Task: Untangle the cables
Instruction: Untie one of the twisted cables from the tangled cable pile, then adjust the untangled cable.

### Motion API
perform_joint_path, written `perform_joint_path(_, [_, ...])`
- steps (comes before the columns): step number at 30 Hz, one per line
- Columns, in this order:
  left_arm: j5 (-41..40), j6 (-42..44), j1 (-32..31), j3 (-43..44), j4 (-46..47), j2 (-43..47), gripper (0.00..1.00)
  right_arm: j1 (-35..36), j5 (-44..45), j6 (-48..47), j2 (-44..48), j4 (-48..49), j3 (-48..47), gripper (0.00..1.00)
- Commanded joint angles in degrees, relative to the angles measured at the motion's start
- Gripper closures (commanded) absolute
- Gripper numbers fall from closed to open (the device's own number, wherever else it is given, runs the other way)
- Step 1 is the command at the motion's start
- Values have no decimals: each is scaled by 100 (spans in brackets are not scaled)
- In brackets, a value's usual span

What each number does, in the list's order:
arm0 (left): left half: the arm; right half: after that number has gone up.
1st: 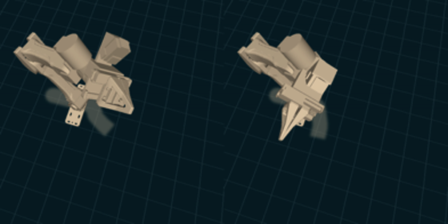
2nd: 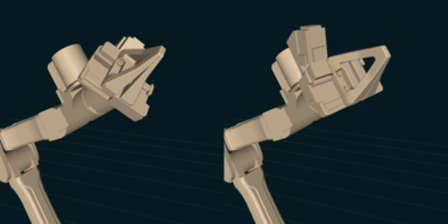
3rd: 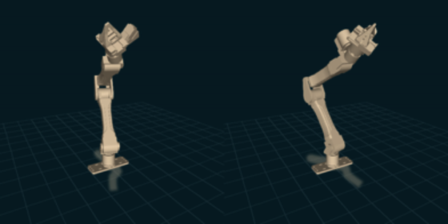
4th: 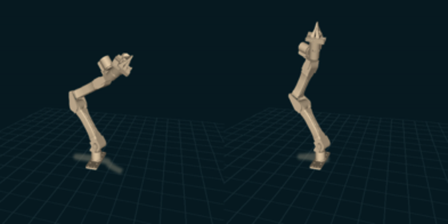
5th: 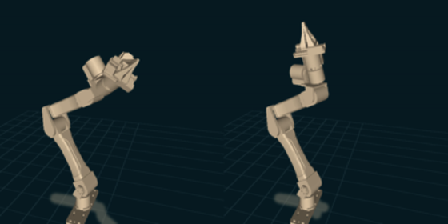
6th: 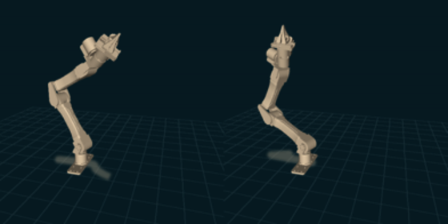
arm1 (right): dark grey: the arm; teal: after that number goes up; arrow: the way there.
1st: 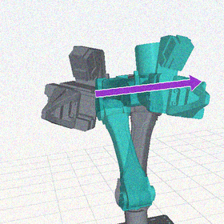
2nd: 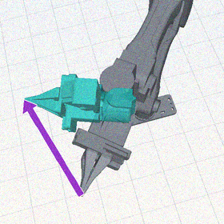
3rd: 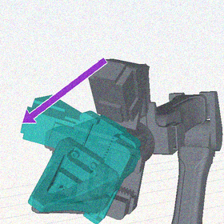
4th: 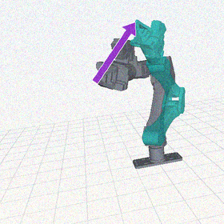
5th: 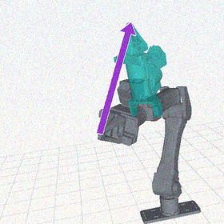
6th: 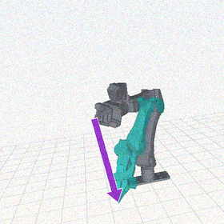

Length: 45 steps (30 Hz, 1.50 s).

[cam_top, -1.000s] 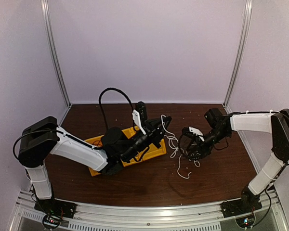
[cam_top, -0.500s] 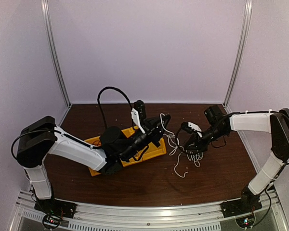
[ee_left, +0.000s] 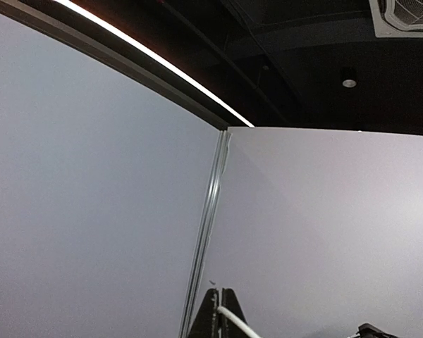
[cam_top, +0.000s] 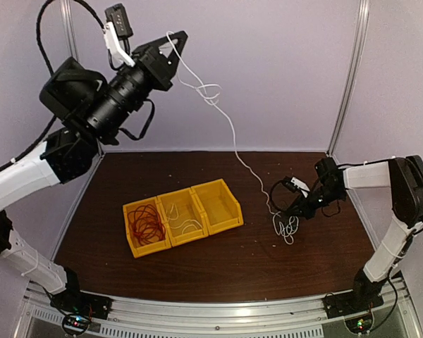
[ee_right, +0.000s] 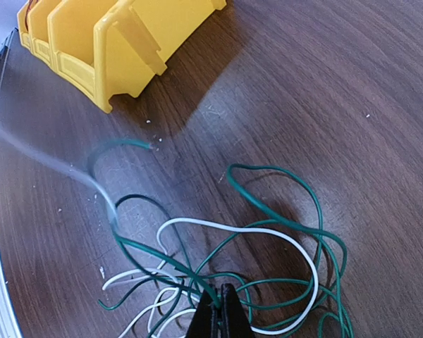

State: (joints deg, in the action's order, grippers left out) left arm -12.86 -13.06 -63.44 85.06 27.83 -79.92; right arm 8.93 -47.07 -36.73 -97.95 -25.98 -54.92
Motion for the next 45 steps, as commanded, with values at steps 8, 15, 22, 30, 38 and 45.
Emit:
perform_joint_path(8, [41, -375, 818, 1062, -3581, 203, 100, -5, 99, 158, 365, -5, 25, 100])
perform_joint_path(15, [9, -265, 1023, 1561, -4578, 103, 100, -5, -74, 63, 618, -336, -151, 75])
perform_joint_path(22, [37, -322, 1090, 865, -4530, 252, 100, -5, -12, 53, 1695, -821, -362, 39])
perform_joint_path(30, [133, -256, 1283, 110, -4080, 546, 100, -5, -155, 335, 2786, -865, -90, 1])
perform_joint_path(38, [535, -307, 1598, -88, -4071, 492, 100, -6, 665, 566, 3295, 211, 790, 0])
perform_joint_path(45, [1208, -577, 2144, 403, -3924, 345, 100, -5, 1400, -96, 3258, 172, 1148, 0])
